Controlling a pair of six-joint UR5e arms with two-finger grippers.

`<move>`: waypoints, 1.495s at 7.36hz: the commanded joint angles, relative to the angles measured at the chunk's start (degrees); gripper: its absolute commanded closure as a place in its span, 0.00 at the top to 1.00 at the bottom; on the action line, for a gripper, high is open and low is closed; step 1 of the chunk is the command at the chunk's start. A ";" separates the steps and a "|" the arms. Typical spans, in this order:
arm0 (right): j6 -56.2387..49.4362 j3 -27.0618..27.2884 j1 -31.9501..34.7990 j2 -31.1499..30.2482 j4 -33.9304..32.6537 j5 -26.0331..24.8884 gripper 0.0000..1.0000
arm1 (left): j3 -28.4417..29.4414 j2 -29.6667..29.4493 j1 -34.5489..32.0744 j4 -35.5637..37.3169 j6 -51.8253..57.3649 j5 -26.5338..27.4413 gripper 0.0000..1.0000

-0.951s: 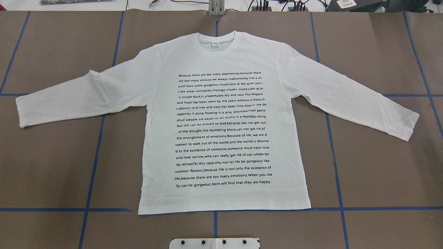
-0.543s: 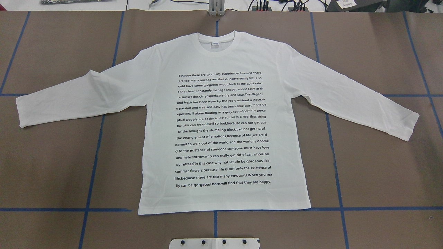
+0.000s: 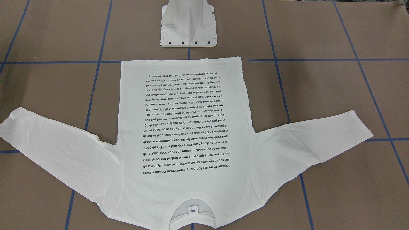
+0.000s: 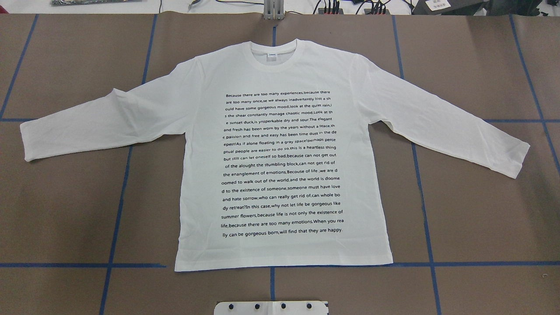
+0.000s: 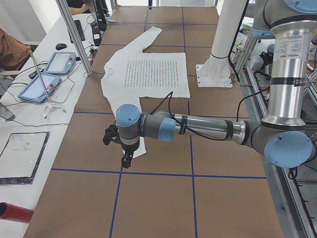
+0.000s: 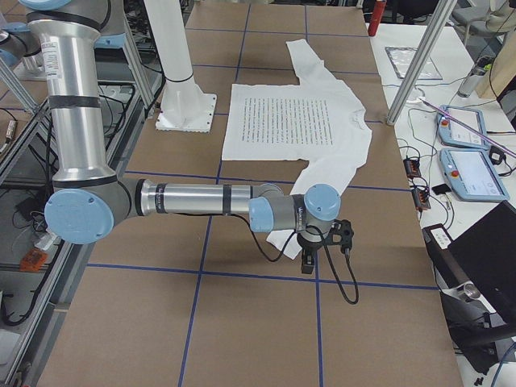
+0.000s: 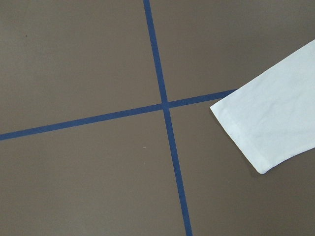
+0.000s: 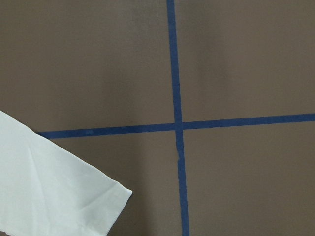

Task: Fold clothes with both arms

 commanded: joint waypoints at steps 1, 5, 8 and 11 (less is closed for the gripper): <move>0.18 -3.05 -6.28 1.82 5.81 -1.11 1.00 | 5.50 -2.11 0.16 -7.82 0.04 -0.15 1.00; 5.10 -6.32 -9.63 1.92 15.31 -1.74 1.00 | 11.31 -4.48 0.59 -19.10 -6.20 -0.07 1.00; 13.48 -6.77 -15.51 -0.27 24.84 -1.65 1.00 | 11.32 -4.93 1.65 -19.62 -6.63 -0.15 1.00; 19.61 -8.69 -18.88 -2.03 32.37 -3.41 1.00 | 10.61 -4.93 1.83 -19.62 -6.72 -0.15 1.00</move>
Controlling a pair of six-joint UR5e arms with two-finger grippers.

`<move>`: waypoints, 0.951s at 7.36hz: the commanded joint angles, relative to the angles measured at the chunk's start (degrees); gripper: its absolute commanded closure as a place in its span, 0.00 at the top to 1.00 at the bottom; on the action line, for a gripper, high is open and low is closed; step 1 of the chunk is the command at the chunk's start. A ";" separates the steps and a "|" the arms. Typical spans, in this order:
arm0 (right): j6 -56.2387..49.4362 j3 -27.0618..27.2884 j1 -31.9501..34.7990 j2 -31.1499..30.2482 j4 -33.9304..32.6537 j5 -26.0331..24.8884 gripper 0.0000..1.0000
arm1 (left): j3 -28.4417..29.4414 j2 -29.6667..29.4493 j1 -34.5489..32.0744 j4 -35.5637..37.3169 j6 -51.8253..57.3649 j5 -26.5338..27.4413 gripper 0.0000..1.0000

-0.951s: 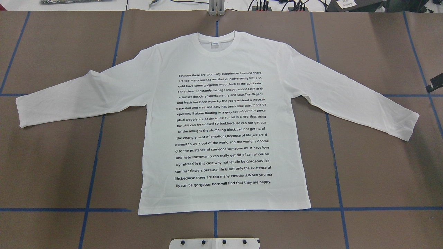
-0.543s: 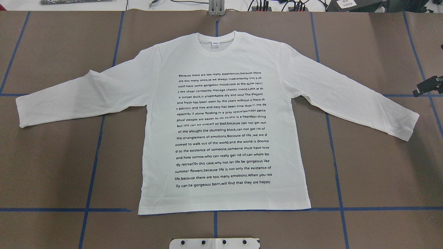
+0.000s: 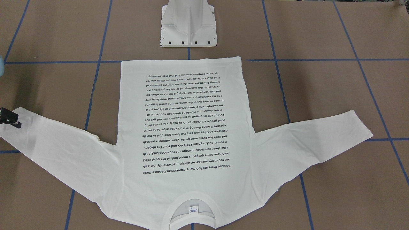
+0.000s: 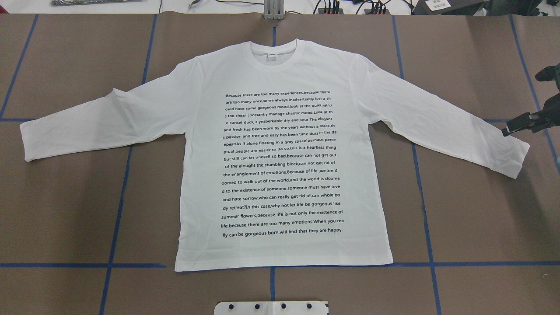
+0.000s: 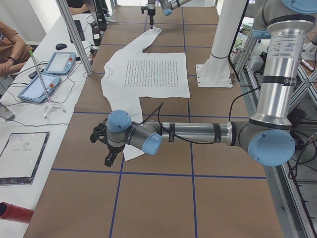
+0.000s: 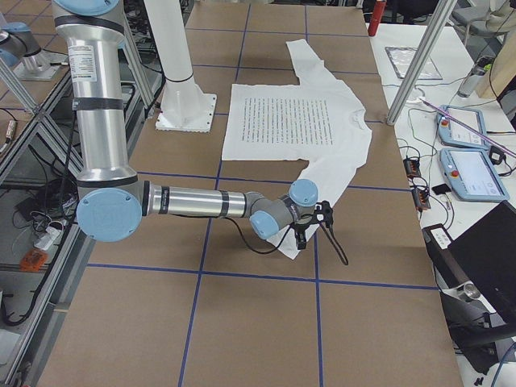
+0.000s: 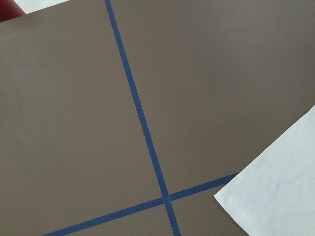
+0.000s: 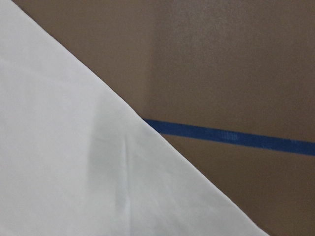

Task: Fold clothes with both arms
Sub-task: 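Reach the right gripper to the nearby sleeve cuff and grasp it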

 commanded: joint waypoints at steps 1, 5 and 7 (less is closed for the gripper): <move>0.68 -1.27 -0.45 -0.71 1.72 -0.43 1.00 | -0.21 -0.01 0.06 -0.10 0.02 -0.08 1.00; 0.59 -1.62 -0.45 -2.46 1.46 -1.83 1.00 | -0.56 0.08 0.15 -0.10 0.10 -0.08 1.00; 0.50 -1.79 -0.36 -2.55 1.11 -2.89 0.99 | -0.99 0.08 0.15 -0.10 0.10 -0.08 1.00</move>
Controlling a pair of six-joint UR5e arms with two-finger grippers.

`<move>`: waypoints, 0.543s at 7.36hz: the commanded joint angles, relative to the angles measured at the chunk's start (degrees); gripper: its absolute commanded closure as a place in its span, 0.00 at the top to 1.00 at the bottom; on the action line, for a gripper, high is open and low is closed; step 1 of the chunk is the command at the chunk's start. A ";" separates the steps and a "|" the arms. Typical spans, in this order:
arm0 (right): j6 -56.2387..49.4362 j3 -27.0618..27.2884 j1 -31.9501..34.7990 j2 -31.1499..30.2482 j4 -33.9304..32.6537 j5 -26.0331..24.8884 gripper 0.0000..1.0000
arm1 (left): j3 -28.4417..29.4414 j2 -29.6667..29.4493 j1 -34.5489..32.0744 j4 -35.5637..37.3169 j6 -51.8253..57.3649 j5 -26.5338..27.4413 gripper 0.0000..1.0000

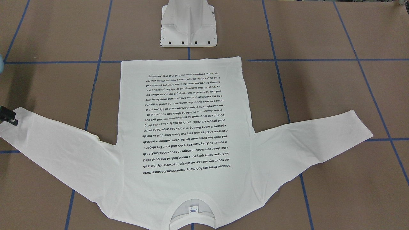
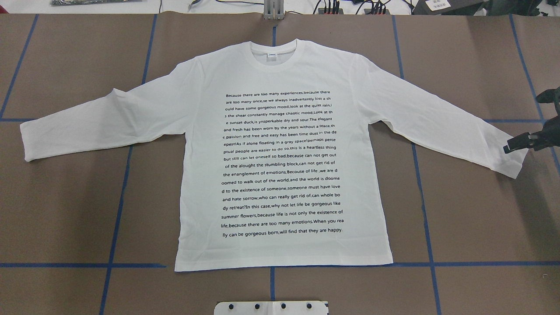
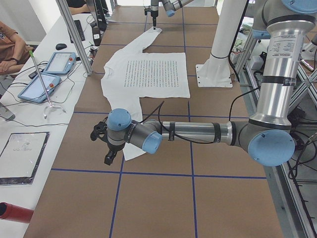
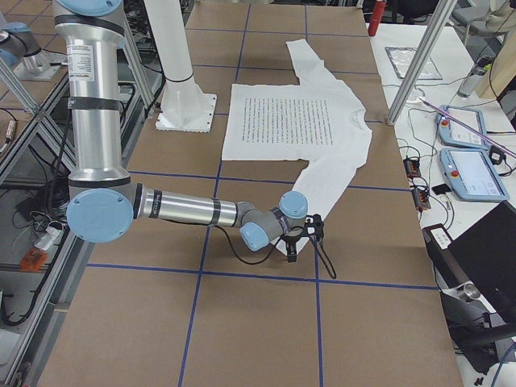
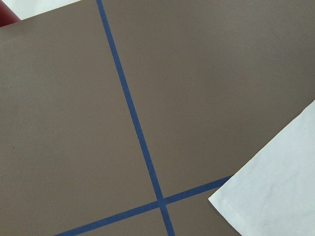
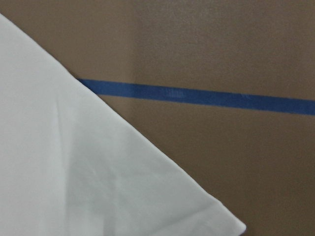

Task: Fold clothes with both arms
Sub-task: 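Reach the right gripper to the nearby sleeve cuff and grasp it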

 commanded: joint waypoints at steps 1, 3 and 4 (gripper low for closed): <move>0.05 -0.23 0.03 -0.12 -0.27 -0.59 0.98 | -0.79 0.00 0.00 0.00 -0.09 0.00 1.00; -0.03 -0.40 -0.06 0.14 -0.44 -0.86 0.92 | -1.14 0.00 0.00 0.09 -0.18 -0.09 1.00; 0.05 -0.75 -0.06 0.15 -0.44 -0.86 0.90 | -1.49 0.00 0.00 0.17 -0.18 0.00 1.00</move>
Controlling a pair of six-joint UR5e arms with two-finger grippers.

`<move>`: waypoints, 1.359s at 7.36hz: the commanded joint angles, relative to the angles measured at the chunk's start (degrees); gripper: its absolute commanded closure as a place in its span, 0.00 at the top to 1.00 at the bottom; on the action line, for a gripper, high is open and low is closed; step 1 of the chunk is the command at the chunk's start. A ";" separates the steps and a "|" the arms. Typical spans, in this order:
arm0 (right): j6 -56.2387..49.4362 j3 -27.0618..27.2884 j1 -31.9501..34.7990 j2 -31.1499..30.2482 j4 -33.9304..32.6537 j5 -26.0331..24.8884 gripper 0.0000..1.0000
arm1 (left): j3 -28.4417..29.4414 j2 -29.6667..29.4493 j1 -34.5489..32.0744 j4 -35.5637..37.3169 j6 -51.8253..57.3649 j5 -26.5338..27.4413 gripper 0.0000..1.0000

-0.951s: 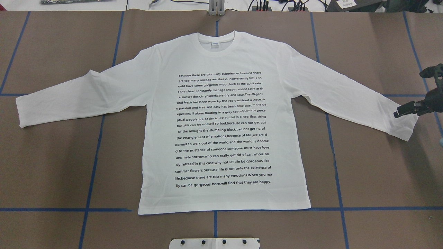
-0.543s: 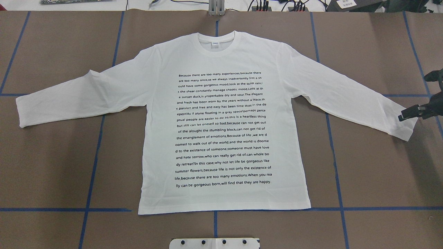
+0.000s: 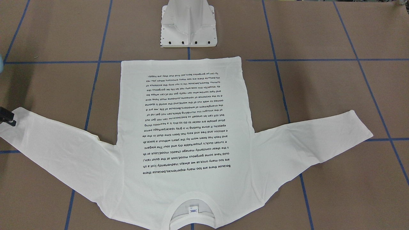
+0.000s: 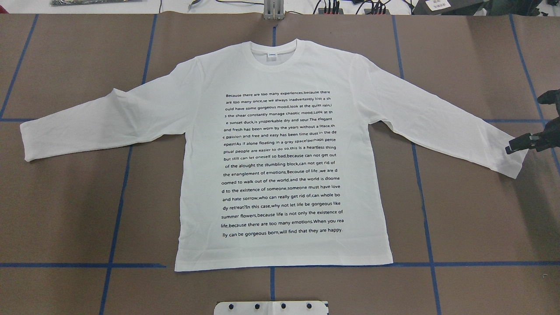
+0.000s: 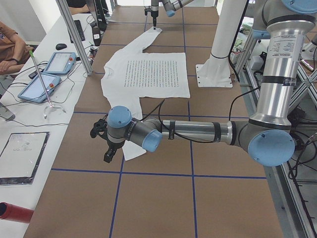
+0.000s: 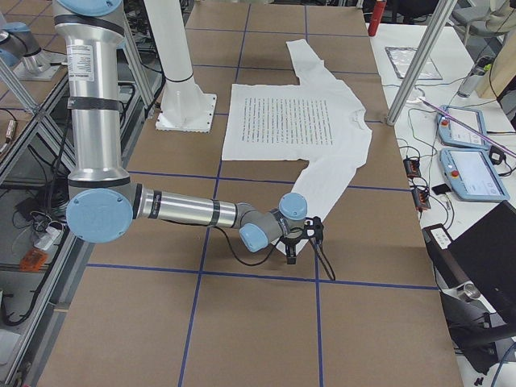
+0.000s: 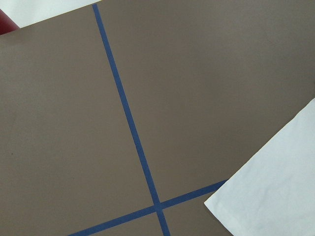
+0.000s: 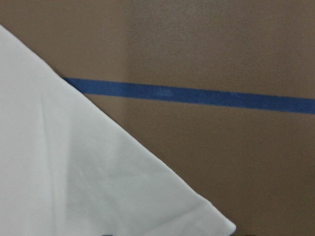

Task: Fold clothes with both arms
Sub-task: 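Reach the right gripper to the nearby sleeve cuff and grasp it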

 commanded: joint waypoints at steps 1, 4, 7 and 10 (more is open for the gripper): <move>0.04 -0.67 -0.01 0.16 -0.05 -0.10 0.86 | -0.49 0.02 0.00 0.10 -0.03 0.04 1.00; 0.04 -0.68 -0.01 0.16 -0.05 0.07 0.56 | -1.01 0.02 0.00 0.28 -0.03 0.04 1.00; -0.05 -0.42 0.42 0.51 -0.05 0.95 0.29 | -1.28 0.02 0.00 0.37 -0.12 0.04 1.00; -0.05 0.02 2.35 0.69 -0.05 3.31 0.00 | -1.28 0.02 0.00 0.37 -0.12 0.04 1.00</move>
